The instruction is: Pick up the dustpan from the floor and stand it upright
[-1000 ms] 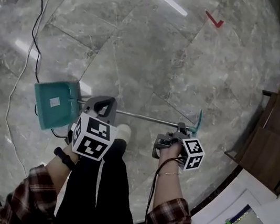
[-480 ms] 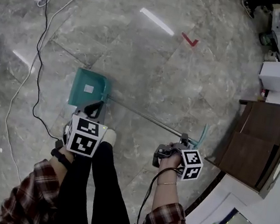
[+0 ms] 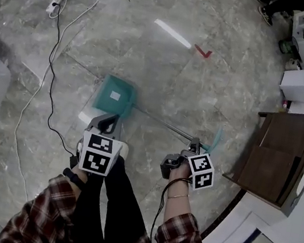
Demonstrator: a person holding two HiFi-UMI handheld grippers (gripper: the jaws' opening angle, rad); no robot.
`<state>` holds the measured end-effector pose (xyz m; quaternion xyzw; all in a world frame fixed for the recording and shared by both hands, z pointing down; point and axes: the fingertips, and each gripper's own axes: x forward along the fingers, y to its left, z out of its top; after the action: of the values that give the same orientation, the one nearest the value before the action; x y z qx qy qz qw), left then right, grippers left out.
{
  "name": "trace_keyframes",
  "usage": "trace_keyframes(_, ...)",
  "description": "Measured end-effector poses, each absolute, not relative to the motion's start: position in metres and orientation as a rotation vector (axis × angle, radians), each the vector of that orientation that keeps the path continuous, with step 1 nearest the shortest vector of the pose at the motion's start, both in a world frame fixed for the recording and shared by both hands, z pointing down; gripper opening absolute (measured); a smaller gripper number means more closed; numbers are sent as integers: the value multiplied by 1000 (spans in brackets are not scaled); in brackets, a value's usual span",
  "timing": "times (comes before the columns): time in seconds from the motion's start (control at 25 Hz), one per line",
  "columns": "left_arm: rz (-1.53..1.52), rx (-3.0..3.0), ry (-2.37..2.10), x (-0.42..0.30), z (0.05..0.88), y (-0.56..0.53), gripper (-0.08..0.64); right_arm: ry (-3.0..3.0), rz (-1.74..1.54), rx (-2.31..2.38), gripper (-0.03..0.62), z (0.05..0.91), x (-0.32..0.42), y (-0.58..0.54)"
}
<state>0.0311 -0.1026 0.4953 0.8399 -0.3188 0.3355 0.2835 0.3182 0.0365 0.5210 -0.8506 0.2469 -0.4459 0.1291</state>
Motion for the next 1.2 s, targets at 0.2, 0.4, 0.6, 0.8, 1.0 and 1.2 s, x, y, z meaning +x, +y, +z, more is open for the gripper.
trace_keyframes(0.2,867,2216,-884,25,483,-100,0,905,-1308,-2514,89,503,288,1)
trace_keyframes(0.4,847,2180,-934,4,486,-97,1,1076,-1311,-2509,88,492,259,-31)
trace_keyframes(0.6,838,2138,-979,-19,486,-98,2,1214,-1324,-2461,95,483,233,-59)
trace_keyframes(0.8,830,2127,-1003,-34,485,-105,0,1351,-1364,-2405,104,477,203,-72)
trace_keyframes(1.0,812,2130,-1002,-34,483,-107,2,1459,-1409,-2373,107,477,171,-71)
trace_keyframes(1.2,800,2148,-977,-28,479,-102,2,1494,-1440,-2344,109,480,155,-68)
